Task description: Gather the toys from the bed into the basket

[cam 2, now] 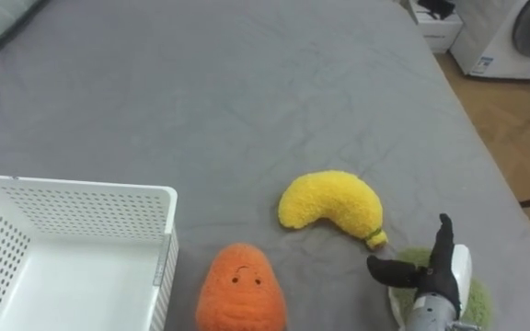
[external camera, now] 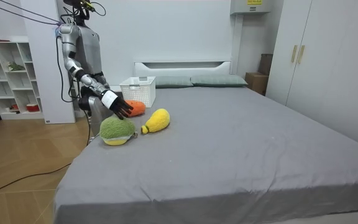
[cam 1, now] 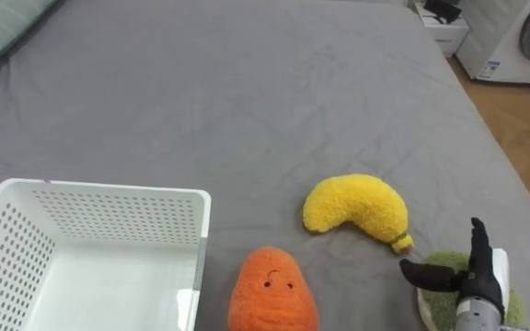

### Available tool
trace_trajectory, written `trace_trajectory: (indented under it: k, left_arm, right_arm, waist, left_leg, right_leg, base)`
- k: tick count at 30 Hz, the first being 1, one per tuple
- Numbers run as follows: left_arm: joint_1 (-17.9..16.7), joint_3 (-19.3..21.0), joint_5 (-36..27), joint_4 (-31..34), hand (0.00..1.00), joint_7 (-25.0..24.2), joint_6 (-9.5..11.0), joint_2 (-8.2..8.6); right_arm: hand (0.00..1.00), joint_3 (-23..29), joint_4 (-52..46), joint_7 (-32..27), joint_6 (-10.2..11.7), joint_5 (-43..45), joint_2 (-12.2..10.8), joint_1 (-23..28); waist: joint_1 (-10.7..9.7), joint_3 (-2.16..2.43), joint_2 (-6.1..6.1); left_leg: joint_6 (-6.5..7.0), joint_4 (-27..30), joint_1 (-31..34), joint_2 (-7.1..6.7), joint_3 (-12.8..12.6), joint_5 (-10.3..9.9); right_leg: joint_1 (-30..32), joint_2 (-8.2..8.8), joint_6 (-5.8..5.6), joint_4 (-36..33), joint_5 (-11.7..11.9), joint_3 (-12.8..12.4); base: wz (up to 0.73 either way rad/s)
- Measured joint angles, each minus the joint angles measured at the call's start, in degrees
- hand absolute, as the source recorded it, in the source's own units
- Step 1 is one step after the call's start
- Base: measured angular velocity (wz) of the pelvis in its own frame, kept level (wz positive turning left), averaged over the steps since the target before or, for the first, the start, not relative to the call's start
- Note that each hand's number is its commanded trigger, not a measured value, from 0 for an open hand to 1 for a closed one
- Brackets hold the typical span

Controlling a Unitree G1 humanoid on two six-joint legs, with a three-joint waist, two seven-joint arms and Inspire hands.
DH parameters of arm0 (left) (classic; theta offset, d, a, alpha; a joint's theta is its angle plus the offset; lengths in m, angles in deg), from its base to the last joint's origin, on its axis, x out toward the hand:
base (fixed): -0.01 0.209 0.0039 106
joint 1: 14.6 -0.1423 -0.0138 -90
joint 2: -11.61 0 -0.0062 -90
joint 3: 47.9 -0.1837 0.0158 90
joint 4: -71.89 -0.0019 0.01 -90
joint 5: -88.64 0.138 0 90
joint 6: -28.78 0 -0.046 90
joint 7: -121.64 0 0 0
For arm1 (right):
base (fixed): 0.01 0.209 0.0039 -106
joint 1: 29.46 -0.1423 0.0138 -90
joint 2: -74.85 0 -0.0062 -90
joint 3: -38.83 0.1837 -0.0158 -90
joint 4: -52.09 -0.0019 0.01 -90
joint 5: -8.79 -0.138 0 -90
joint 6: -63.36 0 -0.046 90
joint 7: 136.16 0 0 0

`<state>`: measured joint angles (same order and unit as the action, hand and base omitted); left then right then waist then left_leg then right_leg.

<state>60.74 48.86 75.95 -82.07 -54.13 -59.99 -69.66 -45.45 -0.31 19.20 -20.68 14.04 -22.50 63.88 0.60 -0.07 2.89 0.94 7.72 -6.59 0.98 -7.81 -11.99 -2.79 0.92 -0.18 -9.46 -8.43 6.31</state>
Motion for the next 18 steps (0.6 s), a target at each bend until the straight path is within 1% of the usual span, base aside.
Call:
trace_trajectory:
  k: [3, 5, 9, 11, 14, 15, 17, 18]
  left_arm:
    - [-0.01, 0.11, -0.01, 0.0, 0.0, 0.0, -0.05, -0.01]
    - [-0.05, 0.42, 0.0, -0.01, 0.0, 0.0, -0.06, -0.01]
    - [-0.12, 0.93, -0.03, -0.04, 0.0, 0.02, -0.06, -0.1]
    - [-0.21, 1.28, 0.02, -0.01, 0.0, 0.03, -0.14, -0.1]
    - [-0.18, 1.46, -0.02, 0.24, 0.0, 0.07, -0.88, -0.3]
    - [-0.22, 1.45, -0.02, 0.53, 0.0, 0.07, -1.07, -0.41]
    - [-0.43, 1.53, 0.01, 1.1, 0.0, 0.04, -1.32, -0.53]
    - [-0.62, 1.61, 0.03, 1.43, 0.0, -0.01, -1.48, -0.61]
  right_arm:
    - [0.0, 0.37, -0.01, -0.94, -0.3, 0.33, 0.28, 0.0]
    - [0.0, 0.87, -0.01, -1.16, -0.57, 2.19, 0.29, 0.0]
    - [0.0, 1.39, 0.05, -2.71, -0.57, 2.68, 0.38, 0.0]
    - [0.0, 2.28, 0.4, -2.75, -0.69, 4.36, 0.38, 0.0]
    - [0.0, 2.52, 1.72, -2.89, -0.9, 4.65, 0.69, -0.06]
    - [0.0, 2.51, 2.79, -2.79, -1.31, 4.69, 0.78, -0.07]
    - [0.0, 2.53, 3.53, -2.59, -2.4, 4.83, 0.8, -0.04]
    - [0.0, 2.8, 4.34, -2.5, -2.56, 5.9, 0.83, -0.04]
  waist:
    - [-0.12, 0.02, 0.1]
    - [-0.17, 0.0, 0.21]
    - [-0.19, 0.04, 0.59]
    - [-0.18, 0.08, 0.73]
    - [-0.22, 0.19, 1.04]
    - [-0.2, 0.27, 1.22]
    - [-0.23, 0.17, 1.42]
    - [-0.27, 0.17, 1.52]
  left_leg:
    - [0.0, 0.0, 0.01, 0.0, 0.04, 0.0]
    - [0.0, 0.0, 0.03, 0.0, 0.06, 0.0]
    - [0.0, -0.01, 0.03, 0.0, 0.12, 0.0]
    - [0.0, -0.01, -0.01, 0.0, 0.11, 0.0]
    - [0.0, 0.02, -0.02, 0.01, 0.17, 0.0]
    - [0.0, 0.02, -0.05, 0.01, 0.16, 0.0]
    - [0.0, 0.04, -0.04, 0.01, 0.18, 0.0]
    - [0.0, 0.05, -0.01, 0.01, 0.2, 0.0]
  right_leg:
    - [-0.03, 0.01, 0.0, -0.01, 0.0, 0.06]
    - [-0.05, 0.01, 0.0, -0.01, 0.0, 0.1]
    - [-0.09, 0.0, -0.01, -0.01, -0.01, 0.16]
    - [-0.12, 0.0, -0.01, -0.01, -0.01, 0.16]
    - [-0.12, -0.02, 0.0, -0.06, 0.0, 0.16]
    - [-0.15, -0.02, 0.0, -0.1, 0.0, 0.16]
    - [-0.15, -0.01, 0.0, -0.15, 0.0, 0.15]
    - [-0.14, 0.02, 0.0, -0.17, 0.0, 0.19]
  base:
    - [0.0]
    - [0.0]
    - [0.0]
    - [0.0]
    - [0.0]
    - [0.0]
    - [0.0]
    - [0.0]
